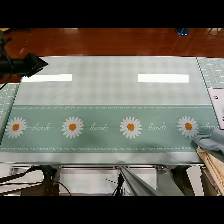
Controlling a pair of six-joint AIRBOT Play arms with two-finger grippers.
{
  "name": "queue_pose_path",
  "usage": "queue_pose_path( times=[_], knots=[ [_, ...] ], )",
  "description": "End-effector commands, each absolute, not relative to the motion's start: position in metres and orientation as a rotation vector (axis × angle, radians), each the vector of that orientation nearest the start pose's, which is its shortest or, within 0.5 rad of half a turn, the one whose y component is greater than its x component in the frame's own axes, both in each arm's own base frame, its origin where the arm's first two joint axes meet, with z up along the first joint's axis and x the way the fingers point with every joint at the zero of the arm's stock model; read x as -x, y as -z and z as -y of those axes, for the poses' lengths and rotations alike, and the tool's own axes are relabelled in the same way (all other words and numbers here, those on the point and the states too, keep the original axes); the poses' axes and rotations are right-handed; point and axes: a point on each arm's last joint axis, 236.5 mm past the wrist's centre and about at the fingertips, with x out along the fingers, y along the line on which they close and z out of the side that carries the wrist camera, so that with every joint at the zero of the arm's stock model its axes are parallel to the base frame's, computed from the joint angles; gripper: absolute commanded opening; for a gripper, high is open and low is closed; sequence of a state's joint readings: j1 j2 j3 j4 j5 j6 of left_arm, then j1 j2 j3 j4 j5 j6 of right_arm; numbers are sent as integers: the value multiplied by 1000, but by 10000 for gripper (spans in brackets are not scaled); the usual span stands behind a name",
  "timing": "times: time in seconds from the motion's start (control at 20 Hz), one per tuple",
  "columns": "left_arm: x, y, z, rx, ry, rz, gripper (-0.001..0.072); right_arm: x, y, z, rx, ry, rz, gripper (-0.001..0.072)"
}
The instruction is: Fold the shirts.
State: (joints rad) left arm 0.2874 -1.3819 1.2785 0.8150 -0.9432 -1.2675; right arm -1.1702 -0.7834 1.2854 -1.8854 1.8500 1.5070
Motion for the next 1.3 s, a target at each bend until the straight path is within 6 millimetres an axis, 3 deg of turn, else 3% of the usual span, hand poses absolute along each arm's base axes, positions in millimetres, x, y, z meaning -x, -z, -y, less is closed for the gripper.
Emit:
queue_pose_path(
  times=[0.0, 0.15, 0.25, 0.3, 0.4, 0.5, 0.55, 0.6, 0.65, 0.75, 0.85, 0.9, 0.95, 1.0, 1.05, 1.15, 1.25],
  knots=[
    [-493, -87, -30, 569, 141, -780, 455, 11, -164, 205, -702, 1305, -1322, 27],
    [-494, -90, -46, 555, 117, -755, 455, 17, -142, 197, -756, 1266, -1392, 60],
    [-494, -93, -54, 558, 105, -747, 454, 26, -135, 198, -747, 1292, -1415, 330],
    [-494, -93, -57, 560, 100, -744, 454, 35, -136, 200, -724, 1334, -1433, 384],
    [-492, -94, -55, 552, 110, -751, 455, 51, -143, 209, -668, 1415, -1448, 427],
    [-488, -97, -45, 529, 151, -772, 455, 42, -144, 223, -625, 1401, -1390, 426],
    [-487, -100, -39, 508, 179, -780, 456, 22, -140, 231, -611, 1339, -1329, 426],
    [-486, -104, -32, 464, 218, -784, 456, -10, -136, 238, -593, 1234, -1257, 426],
    [-485, -109, -22, 423, 258, -785, 457, -51, -133, 241, -567, 1086, -1195, 426],
    [-486, -115, -4, 315, 304, -792, 457, -133, -127, 225, -527, 802, -1135, 426],
    [-477, -110, 26, 151, 355, -867, 458, -212, -123, 185, -421, 517, -1139, 426],
    [-468, -105, 41, 69, 373, -925, 515, -249, -123, 158, -337, 389, -1140, 426],
    [-457, -99, 54, -19, 364, -990, 662, -284, -125, 131, -254, 284, -1114, 460],
    [-449, -94, 63, -104, 349, -1040, 718, -319, -130, 99, -178, 187, -1061, 605],
    [-439, -90, 75, -192, 344, -1081, 717, -349, -136, 69, -112, 106, -1002, 612],
    [-424, -84, 99, -314, 339, -1128, 718, -388, -142, 19, -21, 19, -924, 612],
    [-414, -82, 121, -381, 335, -1139, 719, -391, -119, -14, 10, -21, -1005, 613]
  ],
)
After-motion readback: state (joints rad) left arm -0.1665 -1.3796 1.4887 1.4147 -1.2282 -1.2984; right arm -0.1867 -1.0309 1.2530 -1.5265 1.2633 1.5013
